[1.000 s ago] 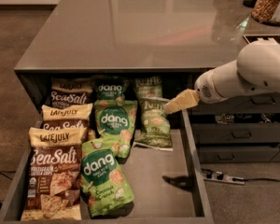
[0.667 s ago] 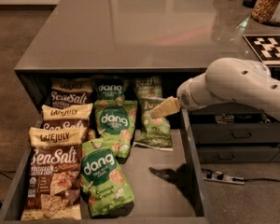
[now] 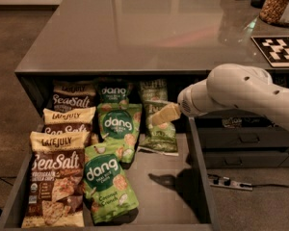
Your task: Pick green jalapeno chip bag from top drawer and place on counter
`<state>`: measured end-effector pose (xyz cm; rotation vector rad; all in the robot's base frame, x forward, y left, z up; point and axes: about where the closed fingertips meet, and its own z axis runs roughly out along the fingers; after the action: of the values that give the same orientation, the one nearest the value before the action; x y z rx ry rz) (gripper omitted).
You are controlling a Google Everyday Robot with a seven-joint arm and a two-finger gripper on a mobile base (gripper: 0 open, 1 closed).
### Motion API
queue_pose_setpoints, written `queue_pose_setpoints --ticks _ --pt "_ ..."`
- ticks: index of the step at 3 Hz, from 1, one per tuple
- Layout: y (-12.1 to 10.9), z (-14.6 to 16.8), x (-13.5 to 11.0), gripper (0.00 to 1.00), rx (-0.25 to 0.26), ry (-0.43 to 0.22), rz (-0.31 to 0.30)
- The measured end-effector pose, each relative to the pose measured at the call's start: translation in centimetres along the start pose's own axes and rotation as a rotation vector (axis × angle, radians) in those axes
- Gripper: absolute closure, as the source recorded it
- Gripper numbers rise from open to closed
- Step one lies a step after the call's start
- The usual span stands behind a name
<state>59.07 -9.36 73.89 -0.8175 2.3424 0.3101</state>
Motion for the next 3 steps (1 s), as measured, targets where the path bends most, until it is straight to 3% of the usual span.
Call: queue_pose_setpoints --ticks 1,2,3 --pt "4.6 4.4 0.0 0.0 -0.002 -0.016 0.022" --pt "4.6 4.4 0.0 0.0 -0.002 -0.016 0.022" --pt "5.4 6.4 0.7 0.0 -0.016 -0.006 0.033"
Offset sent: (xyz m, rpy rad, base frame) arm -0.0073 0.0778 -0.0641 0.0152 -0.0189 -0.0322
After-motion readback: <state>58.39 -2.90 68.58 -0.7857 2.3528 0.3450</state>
